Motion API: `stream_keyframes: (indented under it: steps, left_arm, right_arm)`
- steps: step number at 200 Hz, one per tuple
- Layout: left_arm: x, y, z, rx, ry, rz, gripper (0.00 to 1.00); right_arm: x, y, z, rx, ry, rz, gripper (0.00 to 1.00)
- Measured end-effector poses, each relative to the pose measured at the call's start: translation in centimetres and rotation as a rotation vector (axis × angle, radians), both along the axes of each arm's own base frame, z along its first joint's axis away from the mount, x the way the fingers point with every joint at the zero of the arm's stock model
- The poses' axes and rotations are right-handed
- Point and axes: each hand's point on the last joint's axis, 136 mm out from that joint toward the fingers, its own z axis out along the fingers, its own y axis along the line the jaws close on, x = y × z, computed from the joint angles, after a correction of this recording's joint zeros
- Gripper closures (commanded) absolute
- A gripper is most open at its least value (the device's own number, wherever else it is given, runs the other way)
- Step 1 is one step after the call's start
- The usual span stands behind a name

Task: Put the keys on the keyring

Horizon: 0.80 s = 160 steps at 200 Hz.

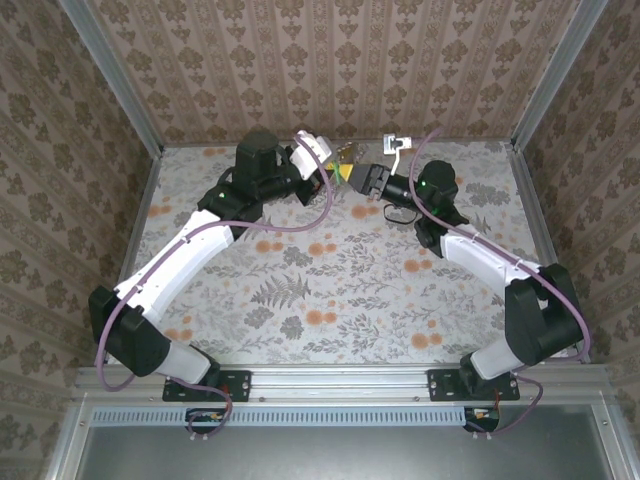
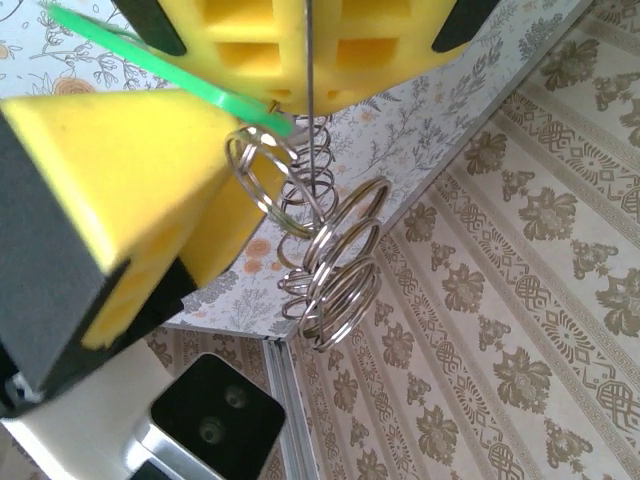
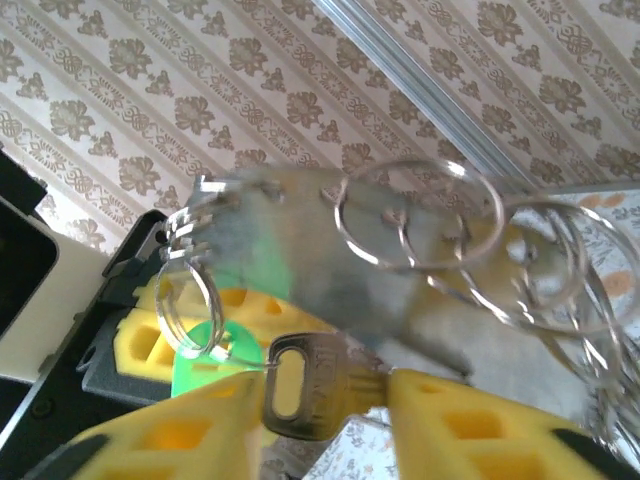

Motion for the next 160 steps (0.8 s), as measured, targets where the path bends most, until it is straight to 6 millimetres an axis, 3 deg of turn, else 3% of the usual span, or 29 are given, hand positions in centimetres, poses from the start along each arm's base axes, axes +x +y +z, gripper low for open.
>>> stream_keyframes:
  steps: [16, 34, 42, 59, 66, 116, 160]
  left_arm:
    - [0.1, 0.0, -0.8, 0.017, 0.02, 0.002, 1.0]
    - [0.2, -0.1, -1.0, 0.018, 0.024, 0.0, 1.0]
    - [0.2, -0.2, -0.8, 0.014, 0.02, -0.002, 1.0]
    - [0.2, -0.2, -0.5, 0.007, 0.01, -0.002, 1.0]
    - [0.3, -0.2, -0.5, 0.007, 0.009, -0.001, 1.0]
    - [0.5, -0.3, -0.4, 0.048, -0.034, 0.025, 1.0]
    - [0.5, -1.8, 0.1, 0.13, -0.108, 0.036, 1.0]
  right_arm:
    - [-0.6, -0.6, -0.6, -0.017, 0.007, -0.01, 0.85]
    - [-1.1, -1.9, -1.7, -0.071, 0.025, -0.05, 0.83]
    - [-1.3, -2.5, -2.5, -0.101, 0.041, -0.074, 0.77]
    - [-1.7, -3.7, -3.3, -0.142, 0.063, -0.117, 0.51]
    - [-1.7, -4.1, -3.4, -0.154, 0.063, -0.131, 0.46]
    - [-1.8, -4.4, -2.9, -0.156, 0.057, -0.145, 0.42]
    - [-1.2, -4.1, -0.4, -0.072, 0.027, -0.133, 0.39]
